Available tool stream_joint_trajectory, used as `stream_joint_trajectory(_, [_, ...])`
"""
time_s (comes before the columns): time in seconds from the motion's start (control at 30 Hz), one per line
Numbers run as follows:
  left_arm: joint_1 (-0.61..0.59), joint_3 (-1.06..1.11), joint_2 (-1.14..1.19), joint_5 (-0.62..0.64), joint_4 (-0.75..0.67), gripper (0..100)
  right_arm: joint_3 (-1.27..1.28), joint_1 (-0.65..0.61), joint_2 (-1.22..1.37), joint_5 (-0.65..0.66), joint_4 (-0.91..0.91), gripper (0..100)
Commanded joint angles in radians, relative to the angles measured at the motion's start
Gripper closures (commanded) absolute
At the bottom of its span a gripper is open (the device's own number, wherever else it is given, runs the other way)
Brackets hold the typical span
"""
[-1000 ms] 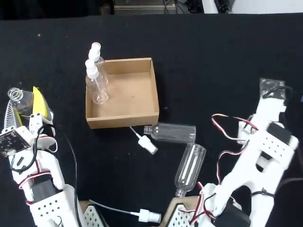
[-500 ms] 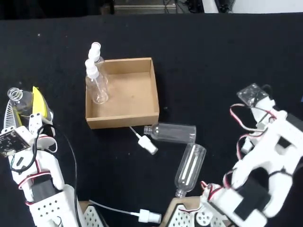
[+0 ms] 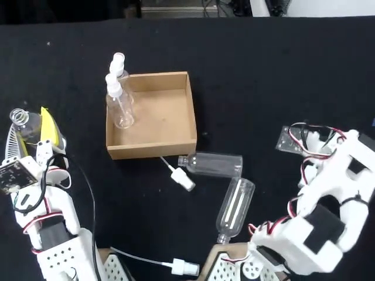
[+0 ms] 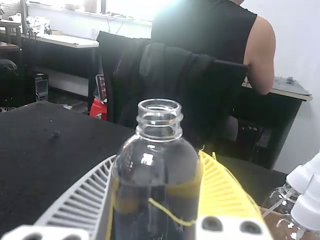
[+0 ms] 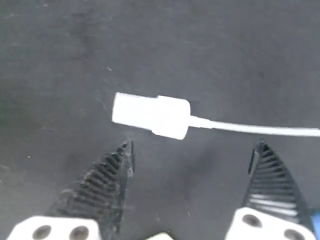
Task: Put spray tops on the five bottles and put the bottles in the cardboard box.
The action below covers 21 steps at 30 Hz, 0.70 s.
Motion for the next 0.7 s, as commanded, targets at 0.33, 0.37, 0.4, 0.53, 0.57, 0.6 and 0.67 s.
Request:
stream_joint_trajectory(0.33, [0.008, 0.019, -0.023, 0.012, -0.021, 97, -0.019, 0.015, 0.122, -0.037, -0.11, 68.0])
stream_joint_trajectory(0.37, [0.008, 0.019, -0.023, 0.012, -0.021, 97, -0.019, 0.015, 0.124, -0.084, -0.112, 71.1])
stream_joint_trajectory(0.4, [0.008, 0.019, -0.023, 0.012, -0.021, 97, -0.021, 0.014, 0.124, -0.13, -0.112, 74.7])
stream_joint_trajectory(0.53, [0.008, 0.019, -0.023, 0.012, -0.021, 97, -0.021, -0.006, 0.12, -0.411, -0.11, 89.3])
stream_joint_trajectory(0.57, [0.008, 0.019, -0.023, 0.012, -0.021, 97, -0.021, -0.006, 0.12, -0.508, -0.11, 91.8])
stream_joint_trajectory(0.6, [0.008, 0.019, -0.023, 0.012, -0.021, 97, -0.021, -0.006, 0.12, -0.606, -0.109, 93.6])
stream_joint_trajectory(0.67, [0.008, 0.019, -0.023, 0.012, -0.021, 97, -0.021, -0.002, 0.12, -0.836, -0.1, 94.9])
